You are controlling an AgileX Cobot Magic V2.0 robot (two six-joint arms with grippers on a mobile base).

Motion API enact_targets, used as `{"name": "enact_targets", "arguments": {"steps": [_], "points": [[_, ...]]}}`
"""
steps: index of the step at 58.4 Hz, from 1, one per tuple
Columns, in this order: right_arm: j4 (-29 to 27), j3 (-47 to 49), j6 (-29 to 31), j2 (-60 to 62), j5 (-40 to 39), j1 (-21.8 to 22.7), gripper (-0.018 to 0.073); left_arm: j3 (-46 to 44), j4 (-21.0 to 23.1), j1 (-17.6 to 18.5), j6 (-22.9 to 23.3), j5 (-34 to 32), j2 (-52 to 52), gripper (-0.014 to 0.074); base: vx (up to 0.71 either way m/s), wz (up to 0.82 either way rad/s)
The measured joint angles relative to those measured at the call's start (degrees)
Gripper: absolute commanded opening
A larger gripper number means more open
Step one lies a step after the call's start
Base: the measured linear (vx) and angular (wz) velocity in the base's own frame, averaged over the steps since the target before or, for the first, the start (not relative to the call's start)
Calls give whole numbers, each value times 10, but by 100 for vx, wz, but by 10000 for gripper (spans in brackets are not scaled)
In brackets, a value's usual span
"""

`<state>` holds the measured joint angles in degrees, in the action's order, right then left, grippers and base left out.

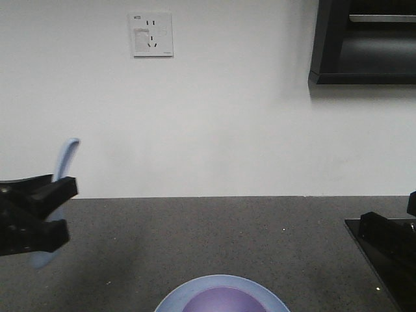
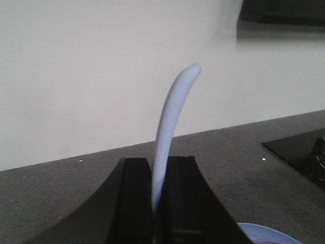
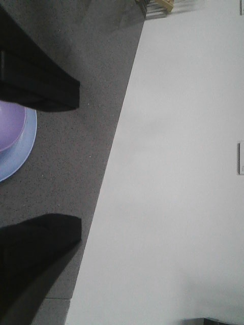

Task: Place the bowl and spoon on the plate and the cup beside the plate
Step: 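Move the left gripper over the bowl and drop the spoon inside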

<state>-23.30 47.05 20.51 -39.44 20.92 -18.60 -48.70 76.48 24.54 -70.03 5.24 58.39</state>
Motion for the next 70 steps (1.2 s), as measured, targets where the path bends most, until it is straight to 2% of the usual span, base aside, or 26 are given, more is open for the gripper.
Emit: {"name": "enact_targets", "arguments": {"steps": [8, 18, 26, 36, 43, 51, 64, 70], "points": [[-2, -1, 0, 0, 0, 0, 503, -64, 32, 85, -56, -41, 82, 0, 0, 0], [-3, -1, 0, 0, 0, 0, 503, -132, 40, 178, -66, -88, 206, 0, 0, 0], [-3, -1, 0, 0, -1, 0, 503, -147, 41, 221, -66, -89, 290, 3, 0, 0], [-3, -1, 0, 0, -1, 0, 503, -148, 42, 231, -66, -87, 364, 21, 0, 0], [-3, -1, 0, 0, -1, 0, 503, -148, 42, 231, -66, -89, 387, 83, 0, 0], [-2, -1, 0, 0, -1, 0, 503, -150, 42, 231, -66, -90, 394, 212, 0, 0], [-1, -1, 0, 0, 0, 0, 503, -150, 42, 231, -66, -88, 397, 477, 0, 0], [-1, -1, 0, 0, 0, 0, 503, -150, 42, 231, -66, -86, 397, 556, 0, 0]]}}
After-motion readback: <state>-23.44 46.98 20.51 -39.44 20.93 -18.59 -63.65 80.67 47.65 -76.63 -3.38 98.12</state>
